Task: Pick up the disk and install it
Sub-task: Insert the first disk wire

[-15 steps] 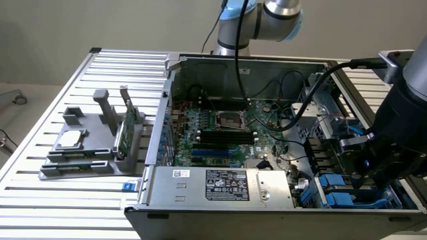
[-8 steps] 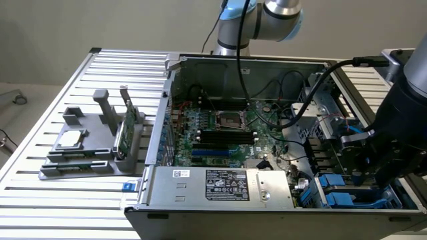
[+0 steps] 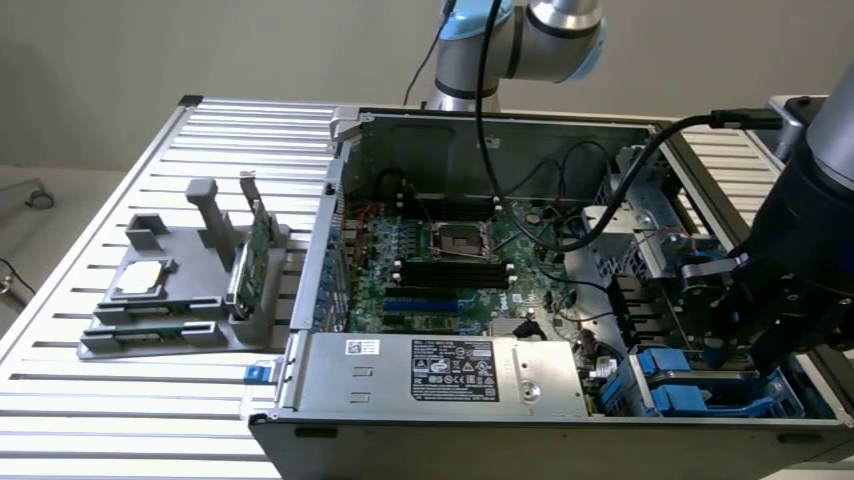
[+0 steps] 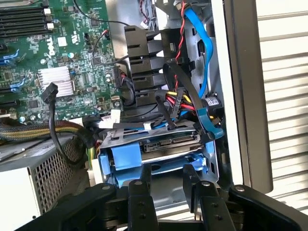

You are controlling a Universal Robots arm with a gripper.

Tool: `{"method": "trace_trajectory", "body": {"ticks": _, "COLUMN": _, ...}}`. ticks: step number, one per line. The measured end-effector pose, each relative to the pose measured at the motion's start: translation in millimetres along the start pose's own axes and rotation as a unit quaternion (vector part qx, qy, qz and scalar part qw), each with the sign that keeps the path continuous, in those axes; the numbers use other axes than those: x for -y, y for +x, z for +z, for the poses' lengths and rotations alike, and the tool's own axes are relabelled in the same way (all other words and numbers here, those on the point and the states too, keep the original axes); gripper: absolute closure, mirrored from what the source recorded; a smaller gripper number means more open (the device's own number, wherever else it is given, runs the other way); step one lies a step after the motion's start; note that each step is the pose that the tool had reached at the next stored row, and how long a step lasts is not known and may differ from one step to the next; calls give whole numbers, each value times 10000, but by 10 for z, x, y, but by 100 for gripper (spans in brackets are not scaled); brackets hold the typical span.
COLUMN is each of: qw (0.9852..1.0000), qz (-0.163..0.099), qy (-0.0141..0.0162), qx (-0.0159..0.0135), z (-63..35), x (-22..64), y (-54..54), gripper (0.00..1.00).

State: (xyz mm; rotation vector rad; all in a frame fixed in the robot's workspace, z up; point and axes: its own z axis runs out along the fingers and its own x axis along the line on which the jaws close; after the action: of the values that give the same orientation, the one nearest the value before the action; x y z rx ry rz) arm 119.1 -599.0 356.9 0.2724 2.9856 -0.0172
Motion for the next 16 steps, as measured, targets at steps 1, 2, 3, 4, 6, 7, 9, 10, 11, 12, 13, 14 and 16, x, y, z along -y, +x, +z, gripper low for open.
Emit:
{"method": "trace_trajectory", "body": {"ticks": 1, "qw": 10000, "qz": 35, "qy": 5, "qx": -1, "z": 0, "x": -2, "y": 0, "gripper": 60}}
{"method": "trace_trajectory", "body": {"ticks": 2, "qw": 10000, "qz": 67, "qy": 11, "qx": -3, "z": 0, "x": -5, "y": 0, "gripper": 60}}
{"method": "trace_trajectory", "body": {"ticks": 3, "qw": 10000, "qz": 95, "qy": 15, "qx": -9, "z": 0, "x": -10, "y": 0, "gripper": 60}}
{"method": "trace_trajectory", "body": {"ticks": 4, "qw": 9999, "qz": 117, "qy": 21, "qx": -21, "z": 0, "x": -15, "y": 0, "gripper": 60}}
{"method": "trace_trajectory", "body": {"ticks": 6, "qw": 9999, "qz": 157, "qy": 32, "qx": -47, "z": 0, "x": -27, "y": 1, "gripper": 60}}
{"method": "trace_trajectory", "body": {"ticks": 7, "qw": 9998, "qz": 171, "qy": 36, "qx": -57, "z": 1, "x": -33, "y": -1, "gripper": 60}}
{"method": "trace_trajectory", "body": {"ticks": 9, "qw": 9998, "qz": 194, "qy": 42, "qx": -73, "z": 2, "x": -49, "y": -7, "gripper": 60}}
{"method": "trace_trajectory", "body": {"ticks": 10, "qw": 9997, "qz": 206, "qy": 45, "qx": -79, "z": 2, "x": -58, "y": -9, "gripper": 60}}
{"method": "trace_trajectory", "body": {"ticks": 11, "qw": 9997, "qz": 217, "qy": 48, "qx": -85, "z": 3, "x": -67, "y": -12, "gripper": 60}}
{"method": "trace_trajectory", "body": {"ticks": 12, "qw": 9997, "qz": 229, "qy": 51, "qx": -90, "z": 3, "x": -77, "y": -14, "gripper": 60}}
{"method": "trace_trajectory", "body": {"ticks": 13, "qw": 9996, "qz": 241, "qy": 54, "qx": -96, "z": 3, "x": -85, "y": -16, "gripper": 60}}
{"method": "trace_trajectory", "body": {"ticks": 14, "qw": 9996, "qz": 260, "qy": 58, "qx": -105, "z": 3, "x": -92, "y": -16, "gripper": 60}}
{"method": "trace_trajectory", "body": {"ticks": 16, "qw": 9994, "qz": 322, "qy": 69, "qx": -119, "z": 4, "x": -98, "y": -15, "gripper": 60}}
